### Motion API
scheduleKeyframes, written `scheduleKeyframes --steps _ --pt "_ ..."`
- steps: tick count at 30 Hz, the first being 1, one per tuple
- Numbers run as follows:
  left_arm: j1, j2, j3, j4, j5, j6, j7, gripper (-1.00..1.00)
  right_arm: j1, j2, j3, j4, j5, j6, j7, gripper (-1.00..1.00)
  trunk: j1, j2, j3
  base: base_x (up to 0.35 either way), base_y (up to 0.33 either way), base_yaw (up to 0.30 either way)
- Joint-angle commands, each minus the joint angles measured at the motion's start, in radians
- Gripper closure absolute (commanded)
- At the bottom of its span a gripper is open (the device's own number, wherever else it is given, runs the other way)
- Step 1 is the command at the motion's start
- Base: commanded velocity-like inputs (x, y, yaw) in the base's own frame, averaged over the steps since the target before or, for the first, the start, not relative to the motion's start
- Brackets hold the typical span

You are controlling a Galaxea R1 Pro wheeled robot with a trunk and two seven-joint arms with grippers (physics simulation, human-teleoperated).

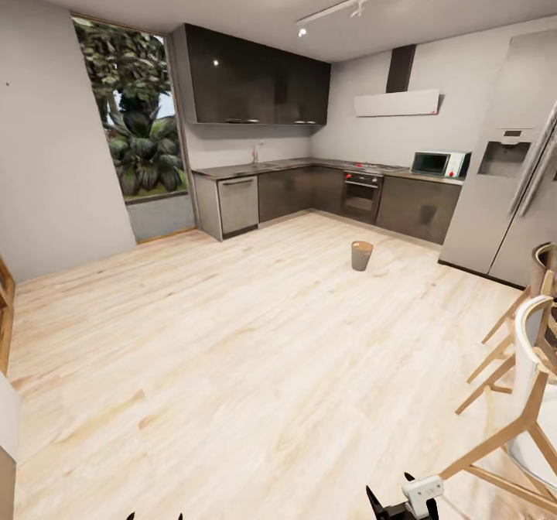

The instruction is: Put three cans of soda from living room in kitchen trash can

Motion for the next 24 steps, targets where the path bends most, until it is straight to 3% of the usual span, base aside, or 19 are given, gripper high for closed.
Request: scheduleKeyframes --steps 1,24 --pt "0.0 0.0 0.0 0.0 0.0 0.0 0.0 -1.0 0.0 0.0 0.0 0.0 0.0 0.0 0.0 -1.0 0.0 0.0 0.0 0.283 0.213 -0.236" --pt "0.0 0.0 -0.001 0.0 0.0 0.0 0.0 -1.0 0.0 0.0 0.0 0.0 0.0 0.0 0.0 -1.0 0.0 0.0 0.0 0.283 0.203 -0.206"
